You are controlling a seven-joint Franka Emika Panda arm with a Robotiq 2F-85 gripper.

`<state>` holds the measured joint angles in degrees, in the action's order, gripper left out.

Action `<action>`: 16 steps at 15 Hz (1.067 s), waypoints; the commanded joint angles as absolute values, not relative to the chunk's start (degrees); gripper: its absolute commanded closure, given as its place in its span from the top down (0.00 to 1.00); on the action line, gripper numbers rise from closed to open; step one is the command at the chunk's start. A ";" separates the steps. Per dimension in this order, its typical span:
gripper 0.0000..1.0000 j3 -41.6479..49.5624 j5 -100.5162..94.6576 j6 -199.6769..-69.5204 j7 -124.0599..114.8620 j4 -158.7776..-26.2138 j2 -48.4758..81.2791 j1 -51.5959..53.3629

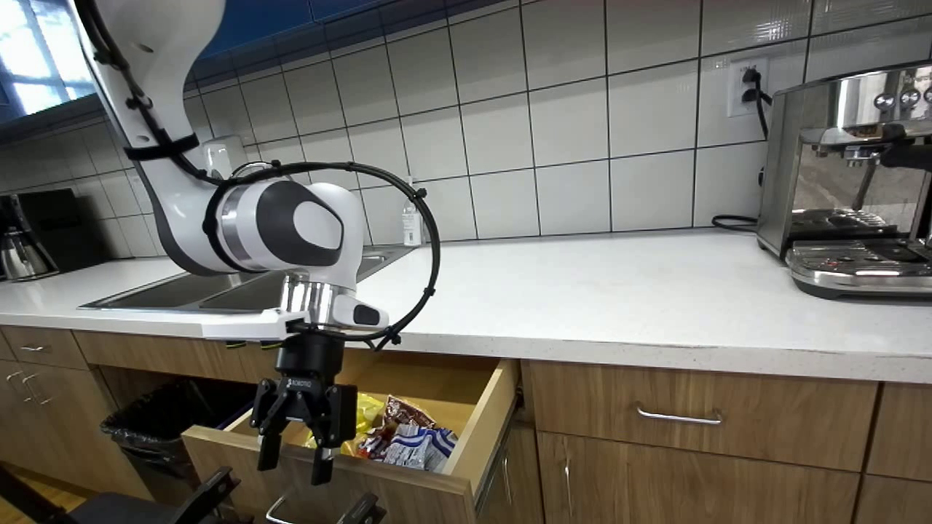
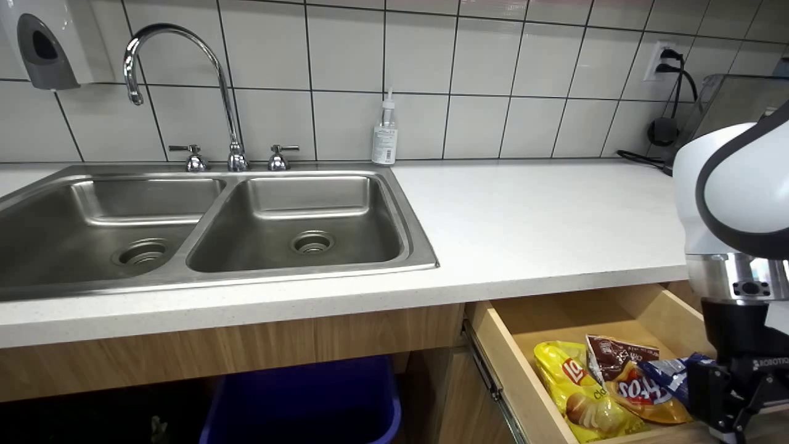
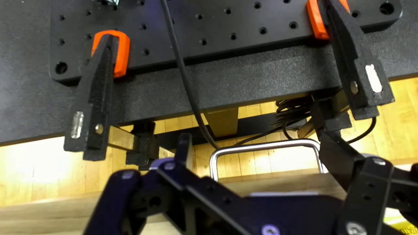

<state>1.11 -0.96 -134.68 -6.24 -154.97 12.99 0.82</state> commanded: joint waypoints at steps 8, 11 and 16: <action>1.00 1.99 -1.38 -136.16 -7.57 -150.99 16.16 0.68; 1.00 2.27 -1.75 -135.78 -7.41 -150.10 16.03 0.59; 1.00 2.92 -2.58 -135.49 -7.31 -148.38 16.51 0.59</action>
